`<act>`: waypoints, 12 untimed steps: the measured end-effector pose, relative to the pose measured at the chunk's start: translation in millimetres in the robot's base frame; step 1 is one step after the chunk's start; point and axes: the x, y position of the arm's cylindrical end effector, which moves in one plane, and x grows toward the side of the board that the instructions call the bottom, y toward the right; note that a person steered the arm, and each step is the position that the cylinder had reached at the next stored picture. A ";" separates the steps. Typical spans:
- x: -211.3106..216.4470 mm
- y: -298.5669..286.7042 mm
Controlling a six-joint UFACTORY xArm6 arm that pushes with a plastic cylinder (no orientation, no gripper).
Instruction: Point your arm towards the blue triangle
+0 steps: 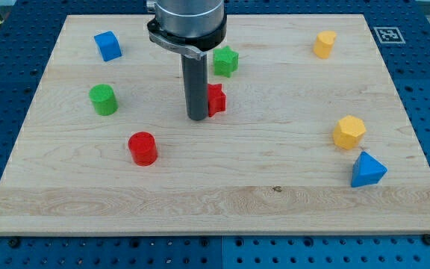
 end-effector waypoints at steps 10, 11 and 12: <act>93.2 81.2; 109.9 80.6; 115.6 80.6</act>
